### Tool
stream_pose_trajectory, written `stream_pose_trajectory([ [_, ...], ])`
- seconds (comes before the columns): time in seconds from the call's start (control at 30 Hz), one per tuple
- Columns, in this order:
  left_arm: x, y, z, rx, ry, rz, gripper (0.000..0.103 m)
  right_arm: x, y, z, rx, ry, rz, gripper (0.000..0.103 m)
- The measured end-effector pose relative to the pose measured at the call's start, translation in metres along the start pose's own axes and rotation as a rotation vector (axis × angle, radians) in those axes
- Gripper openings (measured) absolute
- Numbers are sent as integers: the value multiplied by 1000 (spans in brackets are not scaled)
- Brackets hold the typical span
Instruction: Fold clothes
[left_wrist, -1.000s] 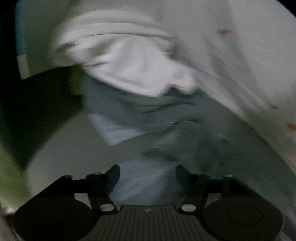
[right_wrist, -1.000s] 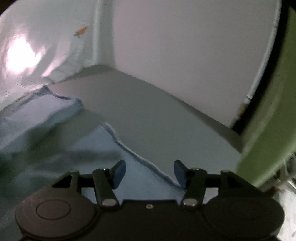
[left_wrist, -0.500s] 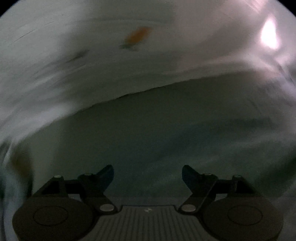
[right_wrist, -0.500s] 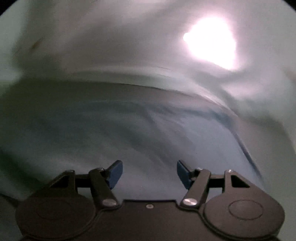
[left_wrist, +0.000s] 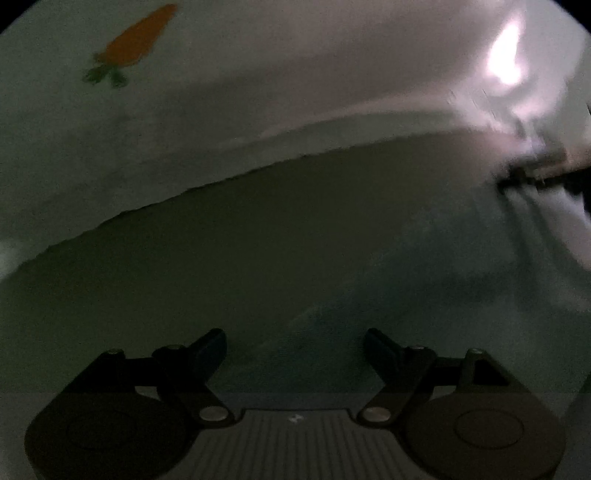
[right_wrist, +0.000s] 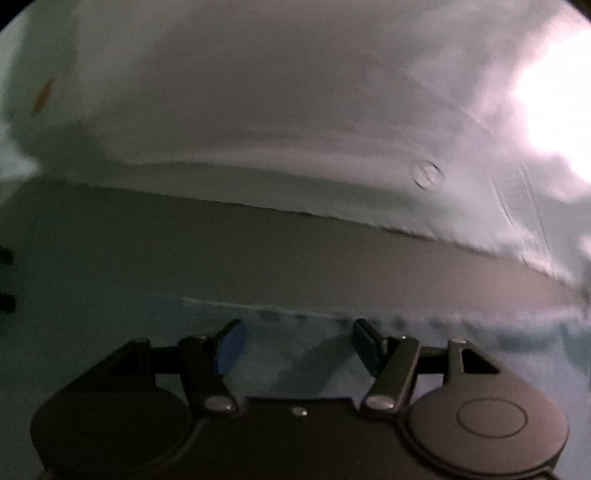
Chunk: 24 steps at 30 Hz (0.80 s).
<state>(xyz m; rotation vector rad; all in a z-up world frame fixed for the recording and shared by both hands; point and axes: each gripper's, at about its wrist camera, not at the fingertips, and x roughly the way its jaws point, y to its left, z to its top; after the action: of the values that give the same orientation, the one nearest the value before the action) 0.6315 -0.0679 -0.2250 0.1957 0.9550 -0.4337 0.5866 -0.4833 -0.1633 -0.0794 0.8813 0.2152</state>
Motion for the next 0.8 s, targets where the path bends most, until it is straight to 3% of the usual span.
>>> stream_pose_trajectory([
  [0.13,-4,-6,-5,-24,-22,39,83,-4,-13,-10,83,-2,-24,66],
  [0.2,-5,-10,-5,-34,-34,47,77,-5,-15,-13,104,-6,-34,66],
  [0.3,-11,-16,-8,-20,-52,40,57,-4,-12,-13,128,-9,-40,66],
  [0.33,-12,-18,-9,-19,-62,33,43,-4,-11,-13,139,-11,-48,66],
  [0.4,-12,-19,-7,-29,-71,50,29,-5,-11,-14,166,-19,-69,66],
  [0.63,-12,-17,-6,-112,-83,75,25,-35,-50,-37,359,-97,-188,66],
  [0.8,-10,-14,-4,-171,-82,75,25,-91,-107,-90,670,-167,-364,66],
])
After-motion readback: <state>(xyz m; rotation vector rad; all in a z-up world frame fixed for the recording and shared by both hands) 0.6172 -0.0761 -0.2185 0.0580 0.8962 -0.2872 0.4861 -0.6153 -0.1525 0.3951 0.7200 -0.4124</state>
